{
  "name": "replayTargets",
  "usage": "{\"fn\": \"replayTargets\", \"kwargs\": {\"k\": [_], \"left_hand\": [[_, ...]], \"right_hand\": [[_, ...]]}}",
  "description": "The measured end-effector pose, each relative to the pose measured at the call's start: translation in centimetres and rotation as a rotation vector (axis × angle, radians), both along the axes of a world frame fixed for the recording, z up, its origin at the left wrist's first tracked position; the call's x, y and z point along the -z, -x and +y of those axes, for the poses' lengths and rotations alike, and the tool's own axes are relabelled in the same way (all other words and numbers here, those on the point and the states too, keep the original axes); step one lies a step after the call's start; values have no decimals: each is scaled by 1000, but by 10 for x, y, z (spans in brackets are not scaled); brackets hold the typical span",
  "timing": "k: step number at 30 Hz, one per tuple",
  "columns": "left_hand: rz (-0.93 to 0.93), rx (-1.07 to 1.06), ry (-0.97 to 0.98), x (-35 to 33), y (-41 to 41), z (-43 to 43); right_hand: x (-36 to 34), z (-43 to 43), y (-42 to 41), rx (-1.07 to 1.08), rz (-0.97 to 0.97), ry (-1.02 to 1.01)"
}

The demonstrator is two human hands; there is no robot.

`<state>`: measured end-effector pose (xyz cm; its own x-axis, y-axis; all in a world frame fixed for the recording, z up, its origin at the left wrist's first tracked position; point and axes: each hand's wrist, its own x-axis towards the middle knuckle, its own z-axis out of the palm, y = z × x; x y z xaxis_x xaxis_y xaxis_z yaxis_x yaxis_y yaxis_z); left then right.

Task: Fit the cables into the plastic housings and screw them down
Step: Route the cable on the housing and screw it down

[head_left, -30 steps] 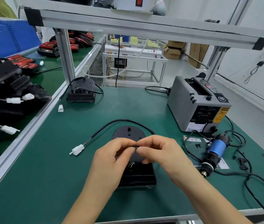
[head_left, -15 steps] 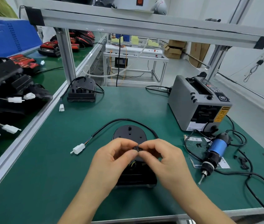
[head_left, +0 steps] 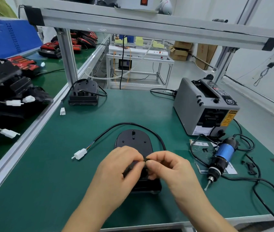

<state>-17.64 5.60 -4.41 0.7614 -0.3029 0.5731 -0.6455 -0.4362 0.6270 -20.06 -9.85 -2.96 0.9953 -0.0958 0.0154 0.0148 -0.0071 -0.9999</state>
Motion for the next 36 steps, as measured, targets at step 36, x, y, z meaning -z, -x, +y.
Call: {"fn": "replayTargets", "kwargs": {"k": [36], "left_hand": [[202, -243, -56, 28, 5, -12]], "right_hand": [[24, 2, 6, 212, 80, 753]]}}
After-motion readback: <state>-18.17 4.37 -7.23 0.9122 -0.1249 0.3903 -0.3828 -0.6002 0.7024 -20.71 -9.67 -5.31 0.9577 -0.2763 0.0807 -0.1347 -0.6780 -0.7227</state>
